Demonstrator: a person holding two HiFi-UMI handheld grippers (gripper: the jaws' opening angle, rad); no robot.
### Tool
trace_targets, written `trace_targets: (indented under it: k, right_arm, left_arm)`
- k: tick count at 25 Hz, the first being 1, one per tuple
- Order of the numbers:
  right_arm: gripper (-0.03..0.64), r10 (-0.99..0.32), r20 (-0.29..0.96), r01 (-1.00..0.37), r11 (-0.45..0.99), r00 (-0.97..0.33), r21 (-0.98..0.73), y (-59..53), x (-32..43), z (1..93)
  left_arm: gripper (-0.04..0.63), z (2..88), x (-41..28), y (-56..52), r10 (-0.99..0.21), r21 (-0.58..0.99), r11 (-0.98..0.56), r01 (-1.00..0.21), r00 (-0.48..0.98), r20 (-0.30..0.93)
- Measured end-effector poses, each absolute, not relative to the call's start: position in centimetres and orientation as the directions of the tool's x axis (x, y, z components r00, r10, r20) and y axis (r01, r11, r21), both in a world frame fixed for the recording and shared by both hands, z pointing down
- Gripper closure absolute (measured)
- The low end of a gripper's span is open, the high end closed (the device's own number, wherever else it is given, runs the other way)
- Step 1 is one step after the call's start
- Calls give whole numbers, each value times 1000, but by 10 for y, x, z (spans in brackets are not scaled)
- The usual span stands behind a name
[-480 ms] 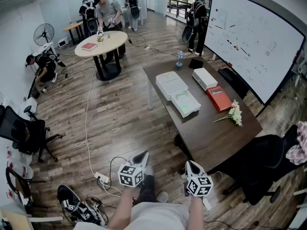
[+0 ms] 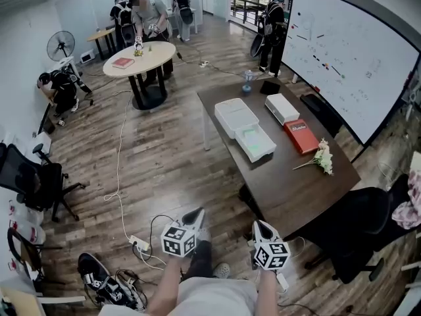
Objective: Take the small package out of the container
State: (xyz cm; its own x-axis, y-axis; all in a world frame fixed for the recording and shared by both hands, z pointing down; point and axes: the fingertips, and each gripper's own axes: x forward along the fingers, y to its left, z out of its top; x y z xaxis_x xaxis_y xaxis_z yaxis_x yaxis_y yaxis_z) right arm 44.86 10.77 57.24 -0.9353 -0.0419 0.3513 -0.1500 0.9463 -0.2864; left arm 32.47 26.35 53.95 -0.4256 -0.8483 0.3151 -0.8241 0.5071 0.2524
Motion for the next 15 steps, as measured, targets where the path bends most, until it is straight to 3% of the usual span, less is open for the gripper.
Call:
trace_targets:
  k: [8,15]
  right_arm:
    - [610,111,335,15,961,-936,-276,130,415,566]
    - [515,171,386,60,957,-907,-282,125,380,576]
  left_arm:
    - [584,538,306,256,-862,258,479,-839,-395,317]
    - [529,535,276,230,-870,247,457,-855,-371,325]
